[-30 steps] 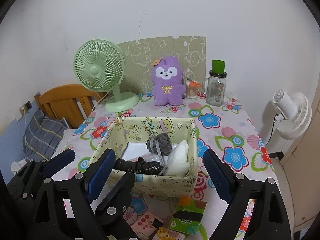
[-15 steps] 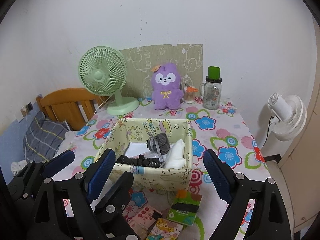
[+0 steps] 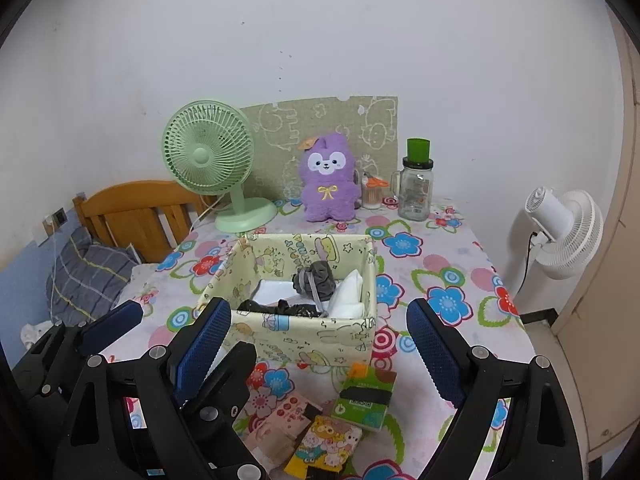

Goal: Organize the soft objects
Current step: 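Move both tools back toward the remaining items on the table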

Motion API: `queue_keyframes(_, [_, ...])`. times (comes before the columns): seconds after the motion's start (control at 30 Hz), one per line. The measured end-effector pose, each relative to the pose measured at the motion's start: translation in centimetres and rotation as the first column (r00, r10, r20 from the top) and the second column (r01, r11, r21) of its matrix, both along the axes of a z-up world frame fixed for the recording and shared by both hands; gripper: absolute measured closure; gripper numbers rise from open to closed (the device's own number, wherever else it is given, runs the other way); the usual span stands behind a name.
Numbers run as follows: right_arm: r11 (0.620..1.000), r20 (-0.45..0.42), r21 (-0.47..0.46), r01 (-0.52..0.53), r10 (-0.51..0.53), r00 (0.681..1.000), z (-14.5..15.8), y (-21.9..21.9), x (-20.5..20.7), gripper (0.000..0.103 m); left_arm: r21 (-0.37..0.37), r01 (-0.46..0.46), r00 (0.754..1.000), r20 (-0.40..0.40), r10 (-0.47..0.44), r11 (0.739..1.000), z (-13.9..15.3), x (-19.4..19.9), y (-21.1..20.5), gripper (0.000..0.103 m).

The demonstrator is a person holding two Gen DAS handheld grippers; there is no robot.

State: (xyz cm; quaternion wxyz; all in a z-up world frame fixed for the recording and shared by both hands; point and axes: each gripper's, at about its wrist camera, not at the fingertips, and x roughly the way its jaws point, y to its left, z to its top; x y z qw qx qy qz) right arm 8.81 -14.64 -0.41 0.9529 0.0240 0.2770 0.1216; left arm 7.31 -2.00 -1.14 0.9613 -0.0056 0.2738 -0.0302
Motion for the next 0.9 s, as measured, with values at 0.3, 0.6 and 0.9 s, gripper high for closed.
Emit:
queue_keyframes(0.3, [1.000, 0.002, 0.001, -0.009, 0.009, 1.000, -0.5, -0.1, -1.6, 0.011, 0.001, -0.001, 1.000, 0.002, 0.001, 1.000, -0.4, -1.5, 0.0, 0.011])
queue_keyframes(0.6, [1.000, 0.016, 0.000, -0.005, 0.005, 1.000, -1.3, -0.2, -3.1, 0.011, 0.002, 0.004, 1.000, 0.005, -0.004, 1.000, -1.1, -2.9, -0.2, 0.015])
queue_keyframes(0.9, [1.000, 0.008, 0.004, 0.001, -0.001, 1.000, -2.4, -0.5, -3.9, 0.011, -0.004, 0.031, 0.999, -0.006, -0.031, 1.000, -2.3, -3.4, -0.7, 0.022])
